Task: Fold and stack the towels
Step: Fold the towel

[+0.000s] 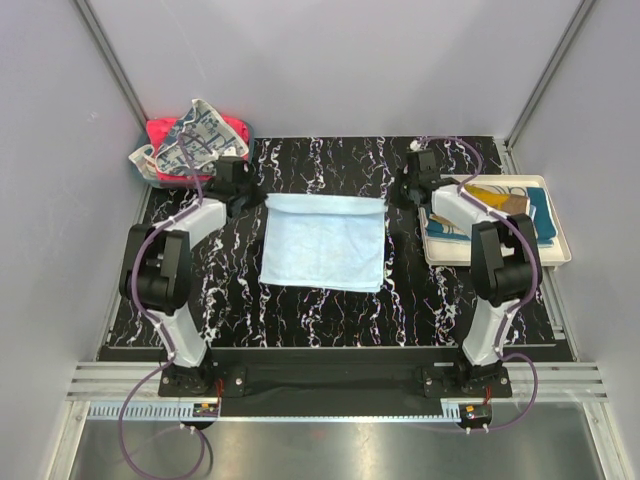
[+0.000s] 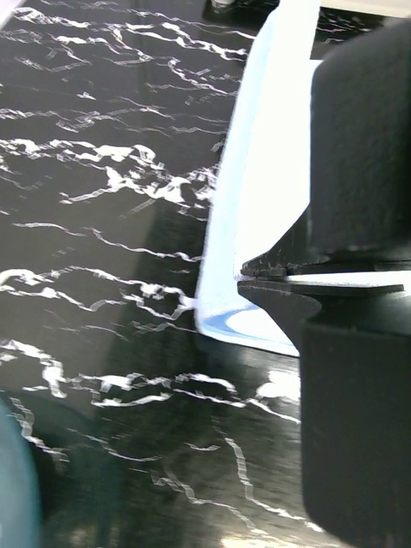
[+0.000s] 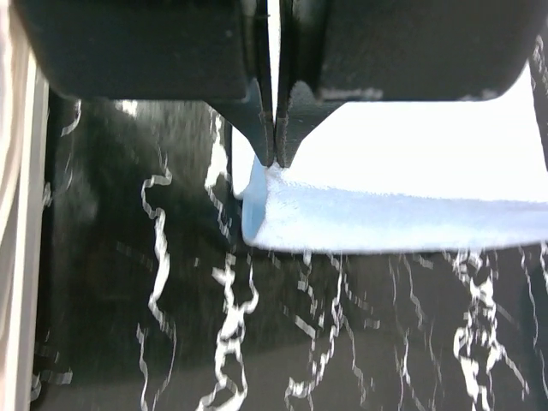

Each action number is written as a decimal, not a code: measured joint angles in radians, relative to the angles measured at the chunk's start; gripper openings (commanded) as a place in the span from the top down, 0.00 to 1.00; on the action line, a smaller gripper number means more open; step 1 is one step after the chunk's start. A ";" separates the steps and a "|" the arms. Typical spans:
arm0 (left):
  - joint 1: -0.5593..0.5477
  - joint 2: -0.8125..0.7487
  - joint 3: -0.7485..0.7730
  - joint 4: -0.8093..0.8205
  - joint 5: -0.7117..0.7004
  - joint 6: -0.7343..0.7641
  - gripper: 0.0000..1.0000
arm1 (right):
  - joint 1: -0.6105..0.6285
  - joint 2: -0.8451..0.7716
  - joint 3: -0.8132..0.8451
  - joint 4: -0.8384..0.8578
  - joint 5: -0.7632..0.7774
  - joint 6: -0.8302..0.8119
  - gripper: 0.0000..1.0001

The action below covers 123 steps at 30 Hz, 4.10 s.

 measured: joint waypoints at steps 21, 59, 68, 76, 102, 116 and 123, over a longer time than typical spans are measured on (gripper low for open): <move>-0.053 -0.279 -0.245 -0.061 -0.068 -0.031 1.00 | 0.060 -0.268 -0.276 0.007 -0.009 0.034 1.00; -0.084 -0.583 -0.566 -0.084 -0.078 -0.031 1.00 | 0.150 -0.543 -0.549 -0.033 -0.009 0.087 1.00; -0.085 -0.605 -0.618 -0.083 -0.065 -0.031 1.00 | 0.151 -0.559 -0.586 -0.032 -0.011 0.093 1.00; -0.085 -0.607 -0.639 -0.069 -0.048 -0.032 1.00 | 0.153 -0.564 -0.632 -0.008 -0.018 0.106 0.99; -0.085 -0.687 -0.693 -0.055 -0.061 -0.043 1.00 | 0.163 -0.611 -0.691 0.026 -0.053 0.133 0.96; -0.085 -0.727 -0.743 -0.089 -0.090 -0.062 0.62 | 0.173 -0.654 -0.775 0.029 -0.087 0.164 0.60; -0.124 -0.833 -0.663 -0.158 -0.119 -0.058 0.64 | 0.174 -0.758 -0.687 -0.060 -0.051 0.166 0.62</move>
